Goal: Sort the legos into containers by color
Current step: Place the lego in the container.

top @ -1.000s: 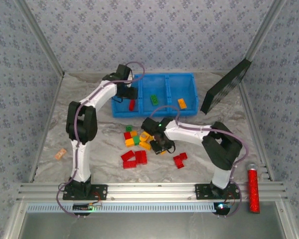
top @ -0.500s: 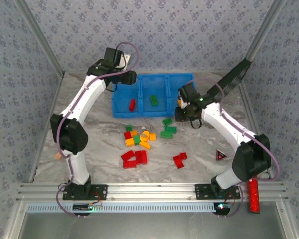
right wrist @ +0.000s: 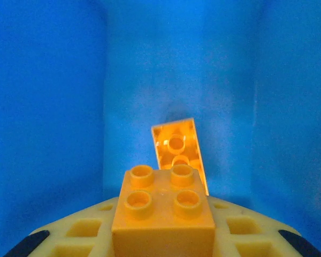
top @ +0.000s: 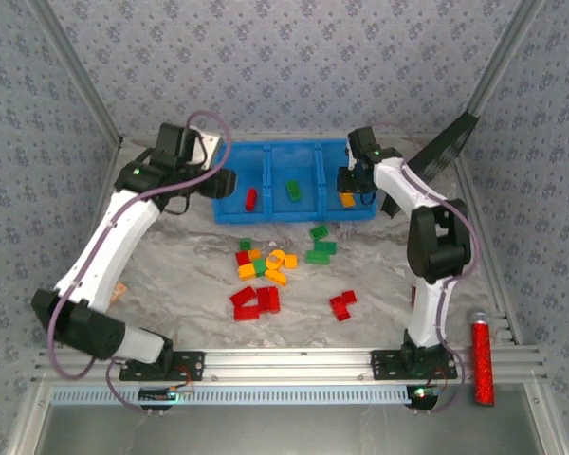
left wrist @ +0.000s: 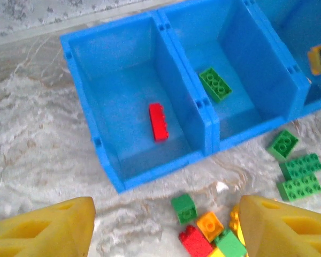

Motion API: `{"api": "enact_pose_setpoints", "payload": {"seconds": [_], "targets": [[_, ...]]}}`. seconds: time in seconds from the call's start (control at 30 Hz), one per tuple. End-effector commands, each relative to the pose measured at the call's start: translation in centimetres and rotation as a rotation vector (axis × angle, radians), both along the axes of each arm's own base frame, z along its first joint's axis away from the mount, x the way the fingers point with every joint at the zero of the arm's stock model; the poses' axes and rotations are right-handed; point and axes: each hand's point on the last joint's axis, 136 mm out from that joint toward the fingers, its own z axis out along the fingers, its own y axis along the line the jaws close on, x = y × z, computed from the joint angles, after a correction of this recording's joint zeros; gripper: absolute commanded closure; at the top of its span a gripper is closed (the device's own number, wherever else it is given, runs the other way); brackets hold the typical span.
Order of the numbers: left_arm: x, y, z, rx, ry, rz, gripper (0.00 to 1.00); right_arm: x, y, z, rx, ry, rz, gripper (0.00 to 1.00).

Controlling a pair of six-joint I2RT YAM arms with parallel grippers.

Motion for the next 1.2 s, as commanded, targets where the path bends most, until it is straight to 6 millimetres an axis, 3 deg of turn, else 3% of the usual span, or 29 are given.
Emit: {"api": "enact_pose_setpoints", "payload": {"seconds": [0.0, 0.2, 0.33, 0.57, 0.73, 0.9, 1.03, 1.17], "targets": [[-3.7, 0.9, 0.4, -0.025, 0.002, -0.017, 0.26, 3.3, 0.6, 0.4, 0.003, -0.060, 0.017, 0.73], [-9.0, 2.0, -2.3, -0.051, 0.149, -0.011, 0.23, 6.8, 0.6, -1.9, -0.020, -0.049, 0.016, 0.73], [-11.2, 2.4, -3.4, -0.066, 0.196, -0.015, 0.12, 8.1, 0.6, -3.0, -0.034, -0.035, 0.013, 0.72], [-11.6, 2.4, -3.1, -0.078, 0.198, -0.024, 0.11, 8.8, 0.3, -4.9, -0.054, 0.000, 0.011, 0.68], [-11.0, 1.7, -2.5, -0.071, 0.205, -0.059, 0.07, 8.4, 0.6, -5.1, -0.061, 0.014, 0.026, 0.57], [-10.6, 2.3, -1.8, -0.032, 0.180, -0.046, 0.02, 7.9, 0.8, -3.1, -0.067, -0.009, 0.032, 0.53], [-10.5, 2.3, -1.0, -0.019, 0.160, -0.072, 0.01, 7.0, 0.6, 0.5, -0.062, -0.044, 0.023, 0.51], [-10.4, 2.5, -0.5, 0.002, 0.123, -0.082, 0.01, 4.4, 0.6, 4.2, -0.075, -0.074, 0.012, 0.48]]}}
